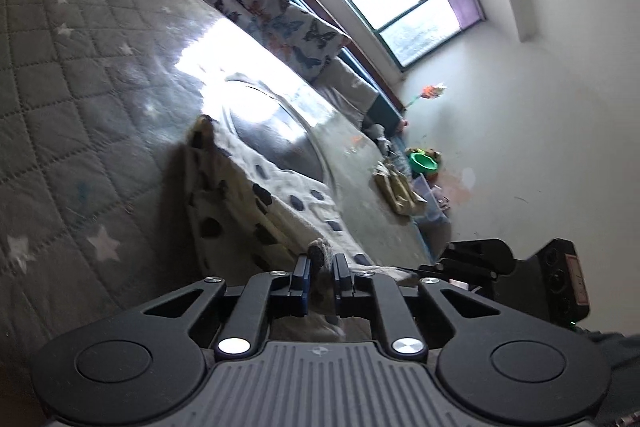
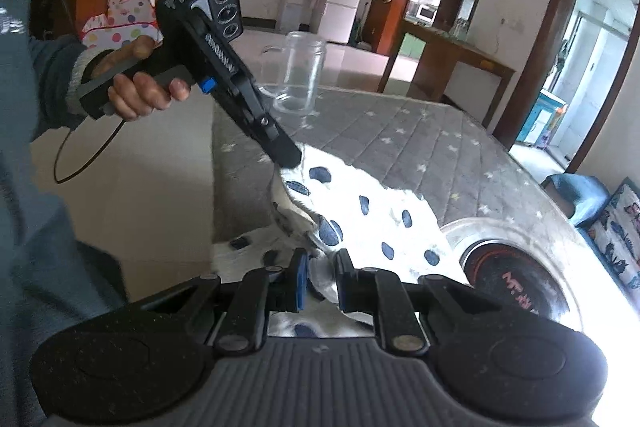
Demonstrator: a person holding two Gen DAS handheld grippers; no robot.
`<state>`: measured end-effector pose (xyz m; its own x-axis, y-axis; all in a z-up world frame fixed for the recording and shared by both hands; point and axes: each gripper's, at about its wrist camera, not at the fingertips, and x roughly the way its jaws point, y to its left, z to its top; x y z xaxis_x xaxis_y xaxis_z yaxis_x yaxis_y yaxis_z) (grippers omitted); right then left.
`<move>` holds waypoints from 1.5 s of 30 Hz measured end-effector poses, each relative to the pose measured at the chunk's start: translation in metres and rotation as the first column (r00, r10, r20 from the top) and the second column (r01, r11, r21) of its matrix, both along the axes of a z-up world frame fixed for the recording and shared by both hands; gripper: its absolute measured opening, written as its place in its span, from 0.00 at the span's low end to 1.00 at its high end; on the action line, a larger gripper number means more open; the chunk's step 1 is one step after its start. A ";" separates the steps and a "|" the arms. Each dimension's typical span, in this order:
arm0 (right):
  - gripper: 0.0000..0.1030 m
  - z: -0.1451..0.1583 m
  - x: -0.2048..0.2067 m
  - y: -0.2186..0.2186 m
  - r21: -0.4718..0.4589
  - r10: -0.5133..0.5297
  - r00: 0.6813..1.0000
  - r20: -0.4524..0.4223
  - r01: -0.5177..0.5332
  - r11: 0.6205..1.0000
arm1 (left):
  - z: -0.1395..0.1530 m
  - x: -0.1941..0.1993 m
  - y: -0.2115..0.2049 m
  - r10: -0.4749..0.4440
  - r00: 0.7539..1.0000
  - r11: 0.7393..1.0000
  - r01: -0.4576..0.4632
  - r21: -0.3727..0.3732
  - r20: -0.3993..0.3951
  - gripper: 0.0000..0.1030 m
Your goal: Fold clothes
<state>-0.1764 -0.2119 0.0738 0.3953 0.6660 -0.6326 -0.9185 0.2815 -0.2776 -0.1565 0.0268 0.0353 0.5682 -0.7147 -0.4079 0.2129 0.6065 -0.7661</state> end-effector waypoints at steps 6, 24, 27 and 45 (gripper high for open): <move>0.13 -0.022 -0.014 -0.002 -0.061 0.038 0.999 -0.027 -0.040 0.997 | -0.012 -0.014 -0.012 -0.030 0.999 0.999 0.031 0.036 -0.034 0.11; 0.22 -0.022 -0.010 -0.005 -0.040 0.036 0.988 -0.147 -0.043 0.998 | -0.001 -0.034 -0.007 -0.036 0.998 0.982 0.026 0.187 0.050 0.32; 0.21 -0.015 -0.002 -0.004 0.014 0.018 0.982 -0.186 -0.016 1.000 | 0.010 -0.030 -0.009 -0.029 0.994 0.985 0.011 0.171 0.105 0.32; 0.21 -0.023 0.038 -0.006 0.059 -0.140 0.960 -0.243 0.159 0.986 | -0.022 0.006 -0.055 -0.141 0.988 0.961 0.121 0.247 0.064 0.32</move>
